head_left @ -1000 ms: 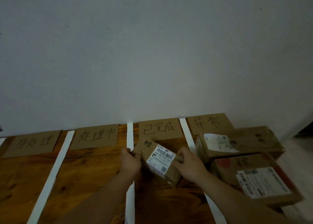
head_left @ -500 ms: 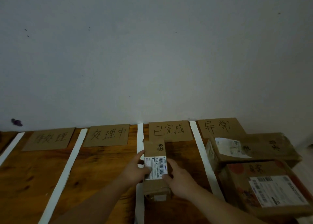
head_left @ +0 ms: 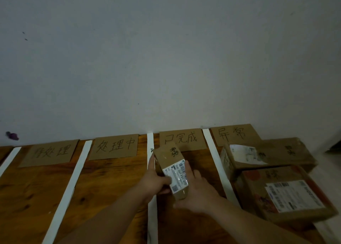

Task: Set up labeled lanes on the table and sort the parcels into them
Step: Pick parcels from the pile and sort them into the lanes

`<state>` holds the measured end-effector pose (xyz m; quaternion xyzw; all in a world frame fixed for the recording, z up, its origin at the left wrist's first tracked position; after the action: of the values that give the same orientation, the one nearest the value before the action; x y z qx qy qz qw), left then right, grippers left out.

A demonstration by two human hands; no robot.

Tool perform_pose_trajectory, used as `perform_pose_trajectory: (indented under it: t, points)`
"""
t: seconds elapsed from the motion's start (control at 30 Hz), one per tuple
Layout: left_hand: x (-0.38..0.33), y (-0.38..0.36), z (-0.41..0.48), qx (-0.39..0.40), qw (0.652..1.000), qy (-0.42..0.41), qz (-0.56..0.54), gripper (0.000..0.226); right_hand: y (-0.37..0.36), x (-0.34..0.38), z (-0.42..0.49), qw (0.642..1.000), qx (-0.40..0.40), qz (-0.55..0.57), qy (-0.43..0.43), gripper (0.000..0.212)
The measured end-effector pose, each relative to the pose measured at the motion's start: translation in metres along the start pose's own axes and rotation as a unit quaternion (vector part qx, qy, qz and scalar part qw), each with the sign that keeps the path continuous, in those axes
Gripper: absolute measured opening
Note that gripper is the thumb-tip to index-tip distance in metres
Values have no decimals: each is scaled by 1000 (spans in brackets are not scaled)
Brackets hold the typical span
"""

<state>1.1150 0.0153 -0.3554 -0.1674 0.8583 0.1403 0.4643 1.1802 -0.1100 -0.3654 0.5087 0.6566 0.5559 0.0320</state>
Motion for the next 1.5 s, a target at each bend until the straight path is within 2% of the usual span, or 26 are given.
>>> perform_pose_trajectory:
  t: [0.07, 0.17, 0.27, 0.33, 0.5, 0.7, 0.83, 0.93, 1.03, 1.13, 1.3, 1.4, 1.5]
  points:
    - [-5, -1, -5, -13, 1000, -10, -2, 102, 9, -2, -5, 999, -34, -31, -1, 130]
    - [-19, 28, -13, -87, 994, -61, 20, 94, 19, -5, -19, 997, -32, -63, 20, 128]
    - [-22, 36, -28, -20, 995, -77, 58, 62, 24, 5, -42, 993, -25, -99, 66, 122]
    - [-19, 40, -42, -10, 995, -90, 52, 50, 32, 13, -57, 988, -72, -112, 77, 117]
    - [-24, 47, -78, -16, 991, -131, -26, 46, 43, 22, -94, 971, -224, -72, 40, 102]
    - [-17, 27, -119, 9, 987, -154, -39, 40, 38, 10, -144, 959, -280, 9, 32, 101]
    - [-15, -2, -152, 18, 982, -182, -44, 41, 48, -9, -184, 943, -329, 38, 37, 98]
    - [-4, -23, -176, -13, 976, -215, -33, 41, 54, -27, -211, 937, -338, 42, 74, 98]
    - [21, -50, -199, -59, 971, -231, -24, 42, 52, -52, -238, 940, -315, 43, 123, 96]
    - [52, -89, -214, -102, 973, -206, -7, 38, 51, -97, -262, 950, -274, 45, 141, 90]
    - [74, -192, -219, -73, 981, -179, 22, 38, 65, -188, -303, 957, -278, 39, 72, 74]
    - [73, -249, -215, -35, 981, -189, 28, 49, 75, -233, -321, 954, -294, 46, 27, 68]
    - [70, -290, -207, -1, 977, -209, 46, 49, 83, -269, -330, 951, -303, 58, -1, 64]
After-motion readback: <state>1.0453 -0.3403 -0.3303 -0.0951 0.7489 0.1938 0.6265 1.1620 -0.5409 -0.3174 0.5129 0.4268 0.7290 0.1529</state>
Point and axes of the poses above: each hand's wrist, its own z-axis towards the middle knuckle, its own y-axis out of the back of the hand, x = y × z, the point moved 9 cm from there along z, towards the middle knuckle, and after that the axes turned 2 degrees about z, right-handed, at the moved point
